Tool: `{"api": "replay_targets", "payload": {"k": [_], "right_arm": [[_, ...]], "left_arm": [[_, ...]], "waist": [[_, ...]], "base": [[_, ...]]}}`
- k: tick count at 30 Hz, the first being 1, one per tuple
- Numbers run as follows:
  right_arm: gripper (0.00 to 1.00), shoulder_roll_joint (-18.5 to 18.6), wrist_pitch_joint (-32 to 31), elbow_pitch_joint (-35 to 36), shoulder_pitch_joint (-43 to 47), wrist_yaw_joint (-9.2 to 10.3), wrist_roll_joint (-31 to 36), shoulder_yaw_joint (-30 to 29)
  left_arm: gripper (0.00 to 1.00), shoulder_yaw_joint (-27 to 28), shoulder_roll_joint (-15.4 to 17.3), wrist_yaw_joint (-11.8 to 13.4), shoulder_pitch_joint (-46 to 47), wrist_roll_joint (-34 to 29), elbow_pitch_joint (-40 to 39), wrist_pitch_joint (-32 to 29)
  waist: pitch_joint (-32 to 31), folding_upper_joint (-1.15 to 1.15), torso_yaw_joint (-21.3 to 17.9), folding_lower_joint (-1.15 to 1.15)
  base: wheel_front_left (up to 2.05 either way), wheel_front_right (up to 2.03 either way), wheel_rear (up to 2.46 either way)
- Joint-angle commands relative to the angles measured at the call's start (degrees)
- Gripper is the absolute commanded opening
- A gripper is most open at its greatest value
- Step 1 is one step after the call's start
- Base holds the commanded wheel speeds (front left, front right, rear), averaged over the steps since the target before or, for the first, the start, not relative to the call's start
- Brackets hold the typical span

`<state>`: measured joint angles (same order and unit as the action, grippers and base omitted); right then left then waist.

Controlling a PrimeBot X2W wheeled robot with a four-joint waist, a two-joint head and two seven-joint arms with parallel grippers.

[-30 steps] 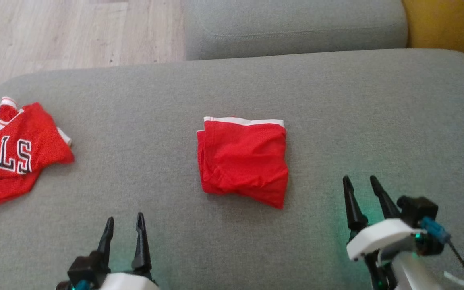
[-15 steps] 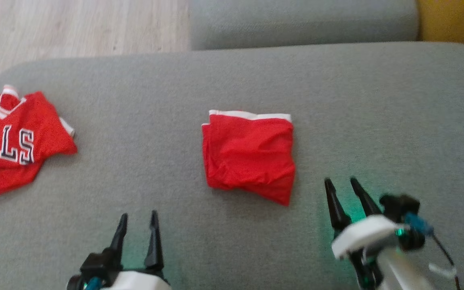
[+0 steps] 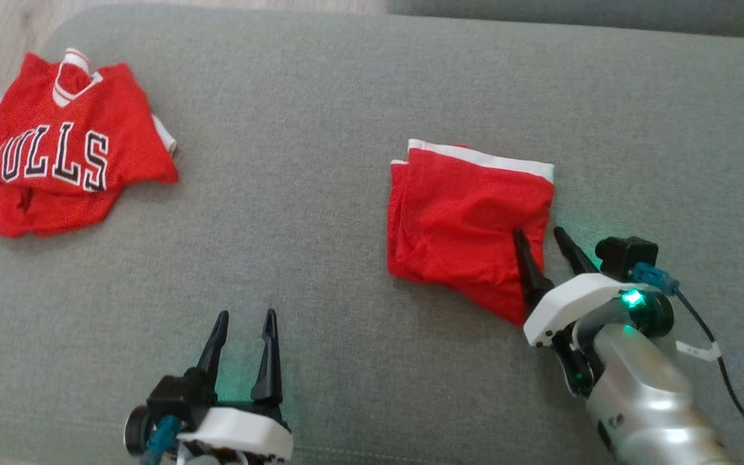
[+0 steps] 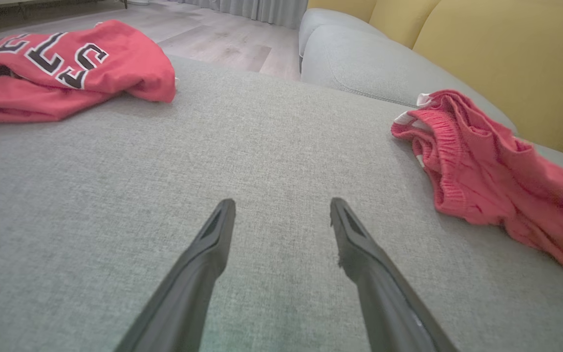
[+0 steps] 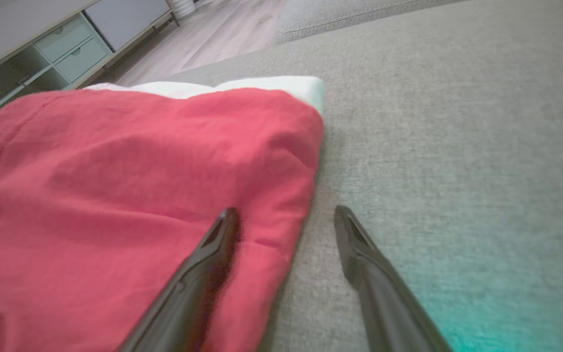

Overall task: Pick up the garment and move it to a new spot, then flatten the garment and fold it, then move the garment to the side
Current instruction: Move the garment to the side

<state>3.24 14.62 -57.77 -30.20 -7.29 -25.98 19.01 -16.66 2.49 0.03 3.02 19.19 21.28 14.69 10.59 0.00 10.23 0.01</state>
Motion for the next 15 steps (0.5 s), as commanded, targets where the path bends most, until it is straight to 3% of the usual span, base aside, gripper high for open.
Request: {"api": "replay_targets", "payload": {"k": [1, 2, 3, 9, 15], "right_arm": [[0.93, -0.4, 0.2, -0.1, -1.6, -0.2, -0.5, 2.1], [0.32, -0.4, 0.2, -0.5, -1.8, -0.2, -0.8, 2.7], [0.0, -0.4, 0.3, -0.6, -2.0, -0.2, -0.8, 3.4], [0.0, -0.4, 0.4, 3.4, -1.6, -0.2, 0.1, 2.5], [0.0, -0.4, 0.4, 8.3, 1.0, -0.2, -1.1, 2.7]], "left_arm": [[1.0, 1.6, 0.4, 0.4, 2.5, 0.3, -1.7, 0.3], [1.0, 1.6, 0.4, 0.3, 2.5, 0.4, -1.8, 0.3], [1.0, 1.5, 0.4, 0.2, 2.6, 0.4, -1.8, 0.3], [1.0, 1.6, 0.4, -0.2, 2.8, 0.5, -2.2, 0.3], [1.0, 0.4, 0.4, -1.5, 4.3, -0.3, -2.5, 0.3]], "waist": [[0.7, 0.0, 0.5, -0.01], [0.8, 0.0, 0.2, -0.01], [0.8, 0.0, -0.1, -0.01], [-0.1, 0.0, -5.0, -0.01], [-1.5, 0.0, -15.2, -0.01]], "base": [[0.0, 0.0, 0.0], [0.0, 0.0, 0.0], [0.0, 0.0, 0.0], [0.0, 0.0, 0.0], [0.0, 0.0, 0.0]]}}
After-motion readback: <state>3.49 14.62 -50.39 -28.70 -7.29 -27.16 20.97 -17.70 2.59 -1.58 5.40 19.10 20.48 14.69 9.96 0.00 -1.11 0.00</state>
